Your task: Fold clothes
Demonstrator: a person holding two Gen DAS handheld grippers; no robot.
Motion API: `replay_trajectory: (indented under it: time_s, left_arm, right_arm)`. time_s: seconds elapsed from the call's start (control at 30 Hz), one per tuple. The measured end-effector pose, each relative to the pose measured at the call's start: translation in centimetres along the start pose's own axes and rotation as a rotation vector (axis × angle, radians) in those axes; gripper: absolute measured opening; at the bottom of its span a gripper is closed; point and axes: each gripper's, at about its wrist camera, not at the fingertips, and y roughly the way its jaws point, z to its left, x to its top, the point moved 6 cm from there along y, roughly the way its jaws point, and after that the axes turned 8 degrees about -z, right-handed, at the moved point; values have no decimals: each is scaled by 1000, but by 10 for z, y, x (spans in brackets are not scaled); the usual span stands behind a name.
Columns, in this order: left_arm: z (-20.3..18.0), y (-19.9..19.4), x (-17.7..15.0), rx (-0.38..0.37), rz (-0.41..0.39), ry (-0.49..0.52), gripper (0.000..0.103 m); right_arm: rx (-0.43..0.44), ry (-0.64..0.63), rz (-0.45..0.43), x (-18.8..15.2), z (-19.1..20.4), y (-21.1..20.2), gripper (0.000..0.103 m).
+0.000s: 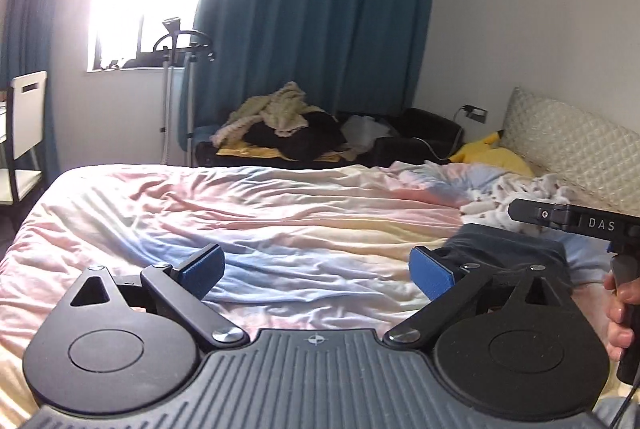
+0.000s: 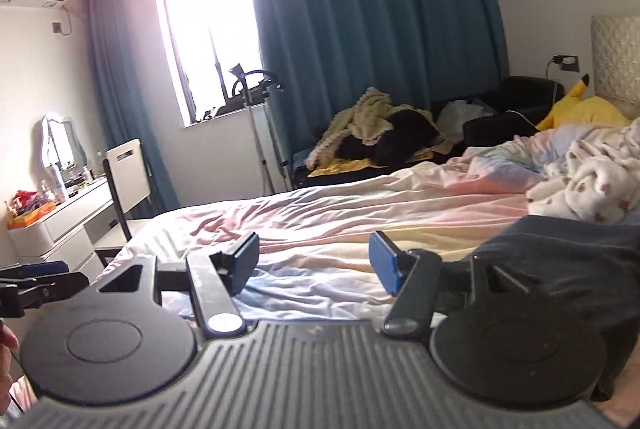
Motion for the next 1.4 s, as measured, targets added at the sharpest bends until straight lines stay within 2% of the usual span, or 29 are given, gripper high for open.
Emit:
replay_trajectory:
  time_s: [0.1, 0.2, 0.27, 0.43, 0.5, 0.63, 0.83, 0.93, 1.0, 1.17, 1.23, 1.33, 1.4]
  left_arm:
    - [23, -9, -11, 75, -21, -50, 102]
    - [36, -9, -25, 187, -23, 13, 103]
    - [41, -7, -29, 216, -40, 34, 103]
    - [45, 0, -33, 233, -43, 29, 103]
    - [43, 1, -30, 238, -49, 19, 103]
    - [43, 10, -28, 251, -47, -15, 103]
    - [55, 18, -41, 275, -30, -40, 103]
    - [57, 18, -49, 294, -25, -39, 103]
    - [65, 23, -53, 297, -15, -30, 103]
    - [65, 24, -57, 299, -3, -20, 103]
    - [67, 23, -58, 302, 0, -24, 103]
    - [64, 21, -58, 305, 2, -31, 103]
    - [64, 21, -58, 307, 0, -25, 103]
  right_arm:
    - [52, -6, 1, -13, 32, 11, 63]
    - [70, -8, -17, -29, 46, 19, 67]
    - [71, -7, -22, -41, 46, 26, 67]
    - [56, 13, -16, -59, 40, 34, 68]
    - [55, -7, -18, -65, 42, 35, 73]
    - [79, -66, -19, -79, 47, 40, 73]
    - [87, -51, 32, -106, 45, 50, 73]
    - [75, -38, 22, -107, 44, 50, 78]
    - [61, -29, 12, -107, 41, 50, 87]
    - [37, -42, 14, -111, 41, 52, 90]
    - [35, -47, 26, -114, 42, 55, 93]
    - [28, -60, 41, -119, 42, 57, 103]
    - [22, -73, 43, -120, 43, 58, 103]
